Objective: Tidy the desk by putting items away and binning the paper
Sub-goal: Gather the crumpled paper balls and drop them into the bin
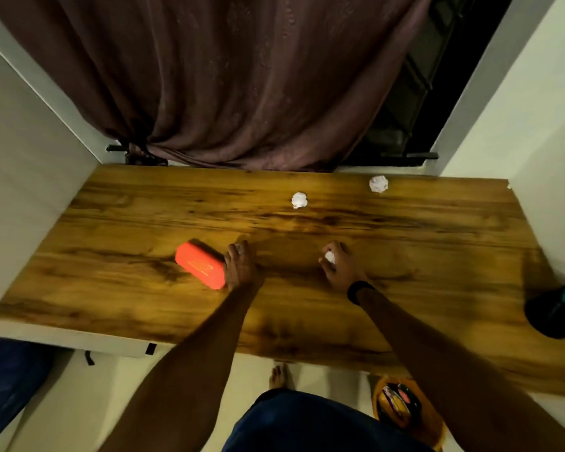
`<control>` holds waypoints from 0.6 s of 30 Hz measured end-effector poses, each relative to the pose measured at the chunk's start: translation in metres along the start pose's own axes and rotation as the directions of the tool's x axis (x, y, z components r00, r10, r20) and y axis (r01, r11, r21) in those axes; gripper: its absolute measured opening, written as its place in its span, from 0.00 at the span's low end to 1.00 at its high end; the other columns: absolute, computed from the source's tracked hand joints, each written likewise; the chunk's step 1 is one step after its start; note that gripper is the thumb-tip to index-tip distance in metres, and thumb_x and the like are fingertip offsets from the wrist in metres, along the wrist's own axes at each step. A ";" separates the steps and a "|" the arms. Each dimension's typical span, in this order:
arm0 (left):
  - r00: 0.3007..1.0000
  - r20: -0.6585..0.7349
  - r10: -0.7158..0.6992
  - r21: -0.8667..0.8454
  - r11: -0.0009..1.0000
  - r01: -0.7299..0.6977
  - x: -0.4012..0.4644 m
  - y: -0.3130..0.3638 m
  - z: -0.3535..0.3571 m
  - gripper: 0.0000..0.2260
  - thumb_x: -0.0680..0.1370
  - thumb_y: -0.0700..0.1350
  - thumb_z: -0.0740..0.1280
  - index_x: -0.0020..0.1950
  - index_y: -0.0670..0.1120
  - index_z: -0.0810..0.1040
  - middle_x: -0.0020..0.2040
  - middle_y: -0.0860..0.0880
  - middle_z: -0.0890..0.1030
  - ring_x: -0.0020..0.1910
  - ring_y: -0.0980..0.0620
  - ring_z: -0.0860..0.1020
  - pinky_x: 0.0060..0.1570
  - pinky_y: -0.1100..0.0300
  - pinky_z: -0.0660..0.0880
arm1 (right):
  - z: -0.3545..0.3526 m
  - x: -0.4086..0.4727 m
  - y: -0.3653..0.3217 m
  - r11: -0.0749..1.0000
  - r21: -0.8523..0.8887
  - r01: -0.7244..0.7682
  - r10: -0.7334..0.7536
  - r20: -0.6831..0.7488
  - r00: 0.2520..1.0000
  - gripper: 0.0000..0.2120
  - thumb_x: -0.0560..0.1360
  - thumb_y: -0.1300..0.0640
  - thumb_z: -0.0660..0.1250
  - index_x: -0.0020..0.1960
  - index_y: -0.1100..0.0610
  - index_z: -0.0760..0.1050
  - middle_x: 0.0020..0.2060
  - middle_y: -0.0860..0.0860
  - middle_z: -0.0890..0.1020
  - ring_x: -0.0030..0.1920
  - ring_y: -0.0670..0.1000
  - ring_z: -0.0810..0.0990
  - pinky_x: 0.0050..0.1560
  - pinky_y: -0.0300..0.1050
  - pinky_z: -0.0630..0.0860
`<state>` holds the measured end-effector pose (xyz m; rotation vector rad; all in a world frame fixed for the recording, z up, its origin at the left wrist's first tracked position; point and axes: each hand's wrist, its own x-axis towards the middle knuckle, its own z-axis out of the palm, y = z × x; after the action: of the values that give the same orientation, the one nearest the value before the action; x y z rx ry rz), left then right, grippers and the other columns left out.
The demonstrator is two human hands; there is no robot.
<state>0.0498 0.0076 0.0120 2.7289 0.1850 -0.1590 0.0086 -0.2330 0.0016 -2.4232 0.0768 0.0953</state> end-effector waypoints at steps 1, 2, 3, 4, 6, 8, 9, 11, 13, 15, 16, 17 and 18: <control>1.000 0.020 0.013 0.027 1.000 -0.013 0.009 -0.006 -0.001 0.32 0.71 0.47 0.70 0.72 0.43 0.64 0.67 0.40 0.67 0.66 0.36 0.67 0.62 0.44 0.67 | 0.002 0.006 -0.005 1.000 0.017 -0.009 0.009 0.002 1.000 0.11 0.80 0.51 0.61 0.58 0.56 0.68 0.56 0.56 0.74 0.45 0.55 0.75 0.41 0.47 0.71; 0.999 0.042 0.023 0.048 0.999 -0.025 0.019 -0.011 -0.002 0.32 0.71 0.47 0.70 0.73 0.44 0.63 0.68 0.39 0.66 0.67 0.36 0.66 0.63 0.45 0.67 | 0.006 0.012 -0.010 0.999 0.031 -0.022 0.022 -0.002 1.000 0.11 0.80 0.51 0.61 0.57 0.56 0.68 0.56 0.56 0.74 0.45 0.54 0.75 0.41 0.46 0.71; 0.997 0.073 0.021 0.051 0.998 -0.024 0.028 -0.017 -0.002 0.33 0.70 0.47 0.70 0.73 0.44 0.63 0.69 0.39 0.65 0.68 0.35 0.65 0.63 0.45 0.66 | 0.009 0.017 -0.015 0.999 0.037 -0.038 0.039 -0.009 0.999 0.10 0.80 0.51 0.62 0.57 0.56 0.68 0.55 0.55 0.74 0.45 0.53 0.74 0.41 0.46 0.70; 0.994 0.109 0.010 0.029 1.000 -0.013 0.036 -0.021 -0.001 0.33 0.70 0.45 0.71 0.73 0.43 0.63 0.70 0.38 0.64 0.68 0.34 0.65 0.63 0.44 0.66 | 0.012 0.021 -0.019 0.998 0.035 -0.058 0.058 -0.018 0.998 0.10 0.80 0.51 0.62 0.57 0.56 0.68 0.55 0.55 0.74 0.45 0.53 0.74 0.42 0.45 0.70; 0.987 0.160 -0.020 -0.050 0.998 0.029 0.048 -0.027 0.003 0.32 0.69 0.41 0.71 0.71 0.44 0.65 0.70 0.37 0.63 0.66 0.33 0.65 0.60 0.43 0.68 | 0.015 0.025 -0.025 0.994 0.031 -0.107 0.108 -0.033 0.994 0.11 0.79 0.52 0.62 0.58 0.56 0.69 0.56 0.54 0.73 0.47 0.52 0.73 0.43 0.45 0.70; 0.991 0.135 0.006 -0.069 0.998 0.003 0.057 -0.032 0.010 0.26 0.71 0.38 0.68 0.69 0.43 0.67 0.67 0.37 0.66 0.64 0.34 0.67 0.56 0.44 0.71 | 0.018 0.029 -0.028 0.983 0.059 -0.173 0.176 -0.051 0.983 0.11 0.79 0.52 0.62 0.58 0.55 0.69 0.55 0.52 0.72 0.47 0.51 0.73 0.43 0.44 0.70; 0.993 0.112 0.036 -0.071 0.997 -0.029 0.061 -0.031 0.011 0.23 0.73 0.37 0.66 0.68 0.42 0.68 0.66 0.37 0.67 0.64 0.34 0.68 0.56 0.44 0.71 | 0.019 0.030 -0.027 0.977 0.074 -0.199 0.204 -0.063 0.977 0.11 0.79 0.51 0.62 0.58 0.55 0.69 0.54 0.51 0.72 0.47 0.51 0.74 0.43 0.44 0.70; 0.989 0.081 0.122 -0.113 0.987 -0.113 0.068 -0.024 0.016 0.20 0.75 0.37 0.62 0.67 0.39 0.68 0.64 0.36 0.69 0.63 0.35 0.68 0.59 0.43 0.69 | 0.018 0.030 -0.023 0.970 0.085 -0.229 0.236 -0.082 0.968 0.11 0.79 0.51 0.62 0.58 0.55 0.69 0.55 0.51 0.72 0.48 0.52 0.74 0.42 0.43 0.69; 0.980 0.080 0.184 -0.194 0.967 -0.165 0.077 -0.006 0.016 0.18 0.76 0.38 0.61 0.65 0.37 0.68 0.63 0.36 0.71 0.63 0.35 0.69 0.61 0.42 0.68 | 0.014 0.031 -0.013 0.965 0.092 -0.247 0.255 -0.094 0.962 0.10 0.79 0.55 0.62 0.58 0.57 0.70 0.57 0.54 0.72 0.48 0.53 0.74 0.42 0.44 0.70; 0.981 0.098 0.168 -0.260 0.956 -0.138 0.093 0.018 0.016 0.18 0.77 0.41 0.61 0.66 0.37 0.68 0.64 0.36 0.71 0.63 0.35 0.70 0.62 0.42 0.68 | 0.005 0.036 -0.003 0.954 0.118 -0.276 0.289 -0.103 0.952 0.09 0.78 0.62 0.62 0.58 0.60 0.71 0.56 0.56 0.73 0.48 0.52 0.74 0.42 0.43 0.69; 0.981 0.105 0.162 -0.275 0.953 -0.128 0.100 0.030 0.016 0.19 0.77 0.42 0.61 0.67 0.37 0.67 0.65 0.36 0.72 0.63 0.35 0.71 0.62 0.42 0.69 | -0.001 0.039 0.000 0.939 0.167 -0.301 0.320 -0.107 0.941 0.09 0.79 0.64 0.61 0.59 0.61 0.71 0.55 0.57 0.74 0.49 0.52 0.74 0.43 0.43 0.69; 0.980 0.119 0.161 -0.278 0.953 -0.123 0.108 0.044 0.017 0.20 0.77 0.43 0.60 0.68 0.38 0.67 0.66 0.37 0.72 0.64 0.35 0.71 0.63 0.42 0.69 | -0.009 0.043 0.004 0.922 0.207 -0.327 0.355 -0.111 0.928 0.10 0.79 0.65 0.60 0.60 0.62 0.71 0.53 0.56 0.74 0.49 0.52 0.73 0.45 0.44 0.68; 0.979 0.141 0.147 -0.272 0.957 -0.105 0.116 0.058 0.017 0.21 0.77 0.45 0.60 0.69 0.39 0.66 0.66 0.37 0.72 0.64 0.36 0.71 0.63 0.41 0.70 | -0.017 0.047 0.007 0.907 0.234 -0.350 0.384 -0.122 0.915 0.12 0.79 0.64 0.60 0.62 0.62 0.70 0.52 0.56 0.74 0.49 0.52 0.73 0.46 0.44 0.68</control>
<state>0.1719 -0.0395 0.0028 2.4401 -0.0147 -0.2943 0.0554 -0.2509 0.0057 -2.1756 0.5943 0.0527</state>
